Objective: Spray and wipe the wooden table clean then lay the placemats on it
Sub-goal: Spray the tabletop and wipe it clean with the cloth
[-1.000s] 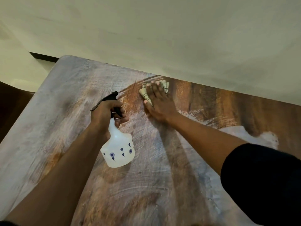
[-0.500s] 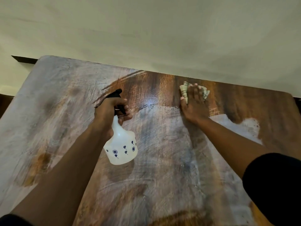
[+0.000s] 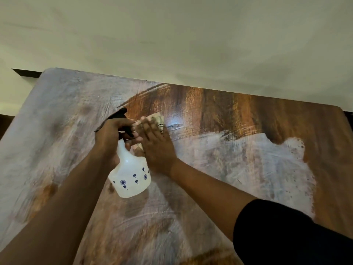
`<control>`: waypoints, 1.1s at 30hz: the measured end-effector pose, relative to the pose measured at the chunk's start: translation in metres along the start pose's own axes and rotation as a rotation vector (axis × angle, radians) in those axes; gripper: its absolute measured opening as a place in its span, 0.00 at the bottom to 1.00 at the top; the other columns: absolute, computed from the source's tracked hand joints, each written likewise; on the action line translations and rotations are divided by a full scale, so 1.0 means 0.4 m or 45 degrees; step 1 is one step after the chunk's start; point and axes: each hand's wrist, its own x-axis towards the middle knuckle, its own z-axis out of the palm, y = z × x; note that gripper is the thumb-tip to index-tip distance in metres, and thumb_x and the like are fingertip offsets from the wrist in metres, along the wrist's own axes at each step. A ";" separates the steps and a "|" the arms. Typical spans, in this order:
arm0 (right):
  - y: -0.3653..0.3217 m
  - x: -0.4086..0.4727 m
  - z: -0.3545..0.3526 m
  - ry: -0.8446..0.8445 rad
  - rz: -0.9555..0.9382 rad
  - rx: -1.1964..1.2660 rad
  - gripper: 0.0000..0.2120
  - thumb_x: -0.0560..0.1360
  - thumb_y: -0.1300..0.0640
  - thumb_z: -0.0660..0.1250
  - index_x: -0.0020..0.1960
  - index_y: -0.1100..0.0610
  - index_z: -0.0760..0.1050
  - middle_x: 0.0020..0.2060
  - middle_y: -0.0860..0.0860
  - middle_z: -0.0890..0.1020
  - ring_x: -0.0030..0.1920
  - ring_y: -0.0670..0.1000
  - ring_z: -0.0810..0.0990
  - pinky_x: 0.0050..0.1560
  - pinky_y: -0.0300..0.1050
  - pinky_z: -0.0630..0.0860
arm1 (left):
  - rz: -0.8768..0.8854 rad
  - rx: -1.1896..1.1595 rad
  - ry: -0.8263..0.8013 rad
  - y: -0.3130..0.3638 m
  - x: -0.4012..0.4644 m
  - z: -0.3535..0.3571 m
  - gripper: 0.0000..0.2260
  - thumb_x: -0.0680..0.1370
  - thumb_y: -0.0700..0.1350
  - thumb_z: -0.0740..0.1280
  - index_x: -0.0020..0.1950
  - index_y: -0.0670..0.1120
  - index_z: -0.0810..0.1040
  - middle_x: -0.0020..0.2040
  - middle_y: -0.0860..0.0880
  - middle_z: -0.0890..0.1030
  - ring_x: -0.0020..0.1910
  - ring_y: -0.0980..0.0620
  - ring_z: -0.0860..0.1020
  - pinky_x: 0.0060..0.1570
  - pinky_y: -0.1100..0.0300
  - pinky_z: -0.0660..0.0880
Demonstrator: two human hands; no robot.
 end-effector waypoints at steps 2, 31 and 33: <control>0.001 0.025 0.000 -0.105 -0.170 -0.120 0.38 0.81 0.37 0.40 0.85 0.55 0.52 0.85 0.55 0.51 0.85 0.56 0.47 0.80 0.64 0.49 | 0.027 -0.010 0.027 0.019 0.011 -0.024 0.02 0.77 0.39 0.69 0.44 0.42 0.81 0.36 0.45 0.78 0.35 0.44 0.81 0.21 0.66 0.70; 0.039 0.422 -0.098 -0.176 0.104 -0.016 0.35 0.85 0.35 0.43 0.85 0.49 0.38 0.85 0.51 0.39 0.84 0.56 0.37 0.80 0.67 0.40 | 0.061 -0.121 -0.007 0.060 0.053 -0.239 0.11 0.80 0.37 0.67 0.60 0.47 0.82 0.38 0.45 0.76 0.41 0.42 0.79 0.21 0.65 0.71; 0.111 0.418 -0.113 -0.139 0.290 0.019 0.35 0.86 0.35 0.43 0.85 0.50 0.38 0.84 0.53 0.38 0.84 0.58 0.36 0.81 0.66 0.41 | 0.024 -0.106 0.003 0.059 0.058 -0.258 0.03 0.79 0.38 0.68 0.51 0.43 0.81 0.38 0.45 0.77 0.42 0.41 0.80 0.21 0.65 0.70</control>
